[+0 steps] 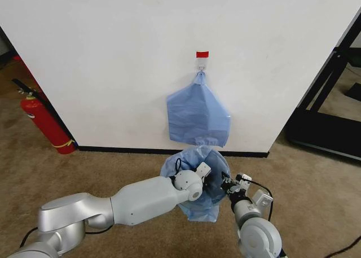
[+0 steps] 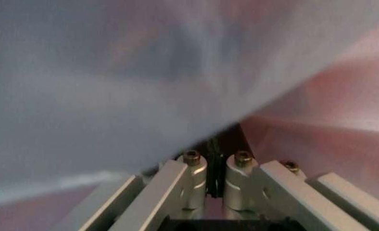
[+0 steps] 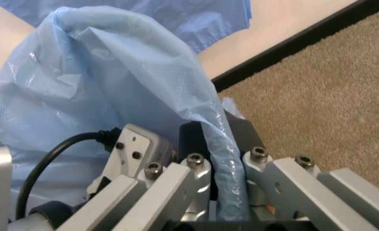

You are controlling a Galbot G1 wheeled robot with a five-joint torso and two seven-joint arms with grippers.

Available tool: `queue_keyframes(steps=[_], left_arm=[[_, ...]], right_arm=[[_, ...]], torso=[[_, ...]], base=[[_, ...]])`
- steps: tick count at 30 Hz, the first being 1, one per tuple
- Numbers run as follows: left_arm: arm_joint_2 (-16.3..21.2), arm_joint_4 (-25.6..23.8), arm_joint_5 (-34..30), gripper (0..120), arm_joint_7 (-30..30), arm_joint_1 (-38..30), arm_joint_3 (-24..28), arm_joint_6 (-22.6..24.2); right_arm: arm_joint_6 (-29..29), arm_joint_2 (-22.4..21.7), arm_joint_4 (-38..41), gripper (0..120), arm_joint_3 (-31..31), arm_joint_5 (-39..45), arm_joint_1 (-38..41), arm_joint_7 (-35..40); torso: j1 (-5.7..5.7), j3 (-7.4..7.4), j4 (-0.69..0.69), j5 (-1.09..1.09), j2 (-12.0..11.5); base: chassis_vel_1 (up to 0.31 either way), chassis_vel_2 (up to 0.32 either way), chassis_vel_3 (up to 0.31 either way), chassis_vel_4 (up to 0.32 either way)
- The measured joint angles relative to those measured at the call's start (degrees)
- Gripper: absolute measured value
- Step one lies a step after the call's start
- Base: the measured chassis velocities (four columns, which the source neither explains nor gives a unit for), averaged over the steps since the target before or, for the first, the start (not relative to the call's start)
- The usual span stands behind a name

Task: Pick up the garbage bag from the wall and place it over the trash bin.

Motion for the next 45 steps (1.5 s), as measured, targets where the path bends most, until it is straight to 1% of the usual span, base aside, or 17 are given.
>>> queue_keyframes(steps=[2, 6, 7, 11, 15, 18, 22, 23, 26, 29, 30, 32, 36, 41, 43, 44, 45], left_arm=[[0.4, -0.7, 0.0, 0, 0.0, 0.1, -0.1, 0.0], [2.7, -7.1, -2.1, 0, -1.7, -1.2, -0.4, -0.1], [2.7, -7.1, -2.1, 0, -1.7, -1.2, -0.4, -0.1], [4.8, -16.0, -7.7, 0, -5.1, -3.8, -1.5, 0.2], [6.0, -19.2, -9.5, 0, -5.6, -4.9, -1.6, 0.7], [8.7, -23.6, -11.2, 0, -6.0, -5.4, -2.7, 0.5], [14.5, -31.4, -13.3, 0, -6.3, -1.4, -10.6, -1.1], [14.5, -31.4, -13.3, 0, -6.3, -1.4, -10.6, -1.1], [21.0, -36.9, -13.5, 0, -6.3, 4.8, -17.5, -2.6], [24.3, -39.5, -13.1, 0, -6.2, 10.3, -22.8, -3.3], [24.3, -39.5, -13.1, 0, -6.2, 10.3, -22.8, -3.3], [25.6, -41.0, -12.7, 0, -6.1, 15.8, -28.5, -3.5], [25.7, -43.0, -12.4, 0, -6.4, 23.2, -38.1, -3.5], [25.6, -44.3, -12.5, 0, -6.4, 26.3, -42.1, -3.1], [25.3, -44.8, -12.7, 8, -6.5, 27.1, -42.9, -2.7], [25.2, -44.9, -12.7, 8, -6.5, 27.4, -43.1, -2.6], [25.1, -45.0, -12.7, 14, -6.6, 27.7, -43.2, -2.5]], right_arm=[[0.0, 0.0, -0.5, 0, 0.0, 0.2, 0.1, 0.0], [0.2, 0.8, -2.9, 0, 0.7, 0.7, 1.7, 0.2], [0.2, 0.8, -2.9, 0, 0.7, 0.7, 1.7, 0.2], [0.3, 2.3, -5.7, 0, 0.9, 1.3, 3.9, 0.5], [0.3, 3.0, -6.9, 0, 0.9, 1.7, 4.9, 0.8], [0.0, 4.2, -8.6, 0, 0.9, 2.8, 6.5, 1.3], [-1.0, 6.3, -11.8, 0, 1.0, 5.3, 8.5, 1.9], [-1.0, 6.3, -11.8, 0, 1.0, 5.3, 8.5, 1.9], [-1.5, 8.6, -16.4, 0, 0.8, 5.9, 10.8, 2.3], [-1.7, 9.6, -19.4, 0, 0.4, 5.8, 12.3, 2.3], [-1.7, 9.6, -19.4, 0, 0.4, 5.8, 12.3, 2.3], [-1.9, 10.3, -21.5, 0, 0.1, 5.4, 13.5, 2.2], [-2.3, 10.9, -23.3, 0, -0.1, 5.0, 14.8, 2.2], [-3.3, 11.1, -23.2, 0, -0.1, 4.9, 14.7, 2.8], [-4.0, 11.0, -22.5, 0, 0.0, 5.3, 14.3, 3.0], [-4.3, 10.9, -22.1, 1, 0.1, 5.6, 14.1, 3.1], [-4.7, 10.9, -21.6, 4, 0.0, 5.8, 13.8, 3.3]], torso=[[0.0, 0.0, 0.0, 0.0, 0.0], [0.0, 0.0, 0.01, 0.02, 0.0], [0.0, 0.0, 0.01, 0.02, 0.0], [0.0, 0.0, 0.0, 0.0, 0.0], [0.0, -0.01, -0.01, 0.0, 0.0], [0.0, 0.0, 0.0, -0.01, 0.0], [0.0, 0.0, -0.01, -0.04, 0.0], [0.0, 0.0, -0.01, -0.04, 0.0], [0.0, 0.0, 0.03, -0.02, 0.0], [0.0, -0.01, 0.01, 0.0, 0.0], [0.0, -0.01, 0.01, 0.0, 0.0], [0.0, -0.01, 0.01, -0.04, 0.0], [-0.01, -0.03, -0.01, -0.06, 0.0], [-0.01, -0.02, -0.01, -0.04, 0.0], [-0.01, -0.01, -0.01, 0.0, 0.0], [-0.01, 0.0, 0.0, 0.01, 0.0], [-0.01, 0.0, 0.01, 0.02, 0.0]], base=[[0.0, 0.0, 0.0, 0.0], [0.0, 0.0, 0.0, 0.0], [0.0, 0.0, 0.0, 0.0], [0.0, 0.0, 0.0, 0.0], [0.0, 0.0, 0.0, 0.0], [0.0, 0.0, 0.0, 0.0], [0.0, 0.0, 0.0, 0.0], [0.0, 0.0, 0.0, 0.0], [0.0, 0.0, 0.0, 0.0], [0.0, 0.0, 0.0, 0.0], [0.0, 0.0, 0.0, 0.0], [0.0, 0.0, 0.0, 0.0], [0.0, 0.0, 0.0, 0.0], [0.0, 0.0, 0.0, 0.0], [0.0, 0.0, 0.0, 0.0], [0.0, 0.0, 0.0, 0.0], [0.0, 0.0, 0.0, 0.0]])
